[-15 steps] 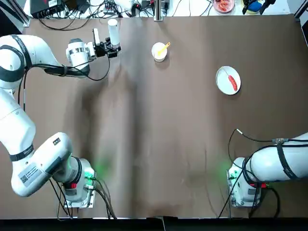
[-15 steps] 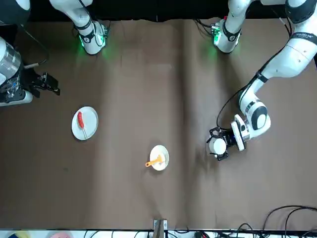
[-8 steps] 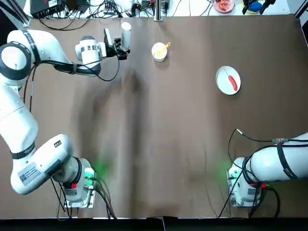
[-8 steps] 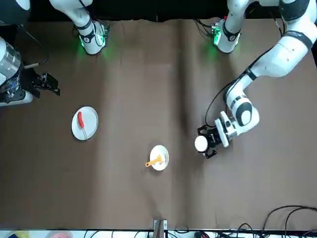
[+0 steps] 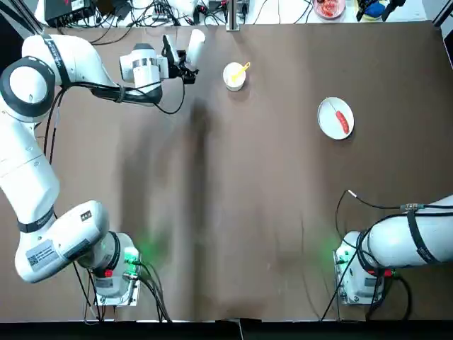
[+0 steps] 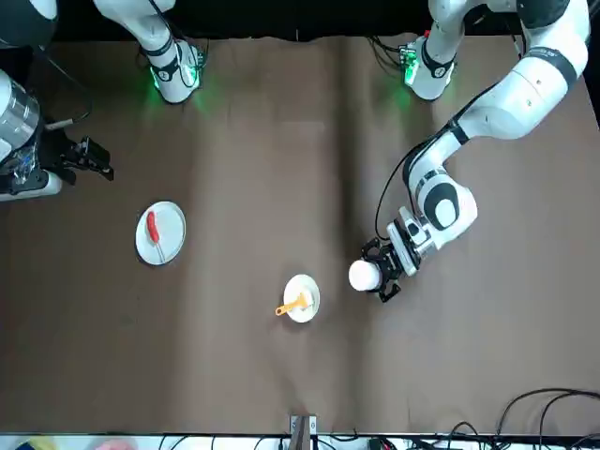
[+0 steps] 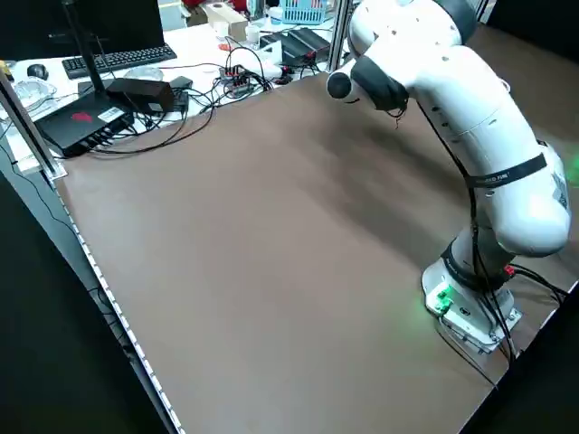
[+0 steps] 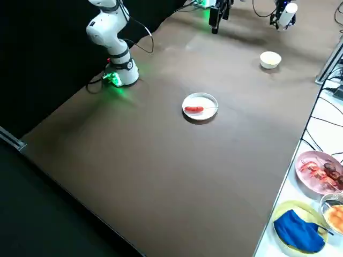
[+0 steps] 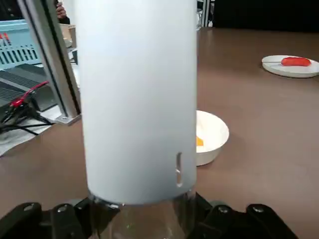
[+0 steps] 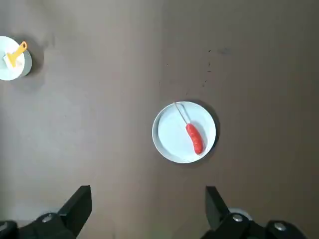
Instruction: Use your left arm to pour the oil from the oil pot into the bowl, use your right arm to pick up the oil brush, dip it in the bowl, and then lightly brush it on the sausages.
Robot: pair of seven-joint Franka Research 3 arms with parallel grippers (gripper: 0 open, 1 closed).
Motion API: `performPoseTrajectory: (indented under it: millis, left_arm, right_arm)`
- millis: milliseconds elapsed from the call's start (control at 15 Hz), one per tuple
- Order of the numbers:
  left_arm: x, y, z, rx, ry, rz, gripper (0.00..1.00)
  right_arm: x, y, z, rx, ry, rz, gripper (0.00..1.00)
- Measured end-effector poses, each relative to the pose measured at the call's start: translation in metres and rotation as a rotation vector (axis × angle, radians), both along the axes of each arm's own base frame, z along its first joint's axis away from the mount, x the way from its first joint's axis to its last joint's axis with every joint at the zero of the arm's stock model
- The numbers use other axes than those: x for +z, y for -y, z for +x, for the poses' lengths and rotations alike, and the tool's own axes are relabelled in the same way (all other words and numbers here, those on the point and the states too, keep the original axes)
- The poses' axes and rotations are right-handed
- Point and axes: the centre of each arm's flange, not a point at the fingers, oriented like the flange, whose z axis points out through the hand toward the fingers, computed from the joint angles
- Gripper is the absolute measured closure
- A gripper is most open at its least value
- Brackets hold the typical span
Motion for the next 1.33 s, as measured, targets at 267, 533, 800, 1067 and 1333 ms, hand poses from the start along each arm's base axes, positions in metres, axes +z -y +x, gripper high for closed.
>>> performPoseTrajectory:
  millis: [267,533,800,1067,1333]
  left_arm:
    - [0.000,0.028,-0.002,-0.008,0.020,0.083,0.44]
    - [0.013,0.064,0.018,0.015,0.092,0.176,0.44]
    - [0.007,0.089,0.018,0.009,0.128,0.260,0.44]
    - [-0.013,0.095,0.018,-0.002,0.156,0.362,0.44]
    - [-0.018,0.100,0.019,-0.006,0.178,0.412,0.44]
  right_arm:
    - [0.000,0.000,0.000,0.000,0.000,0.000,0.00]
    - [0.000,0.000,0.000,0.000,0.000,0.000,0.00]
    - [0.000,0.000,0.000,0.000,0.000,0.000,0.00]
    - [0.000,0.000,0.000,0.000,0.000,0.000,0.00]
    - [0.000,0.000,0.000,0.000,0.000,0.000,0.00]
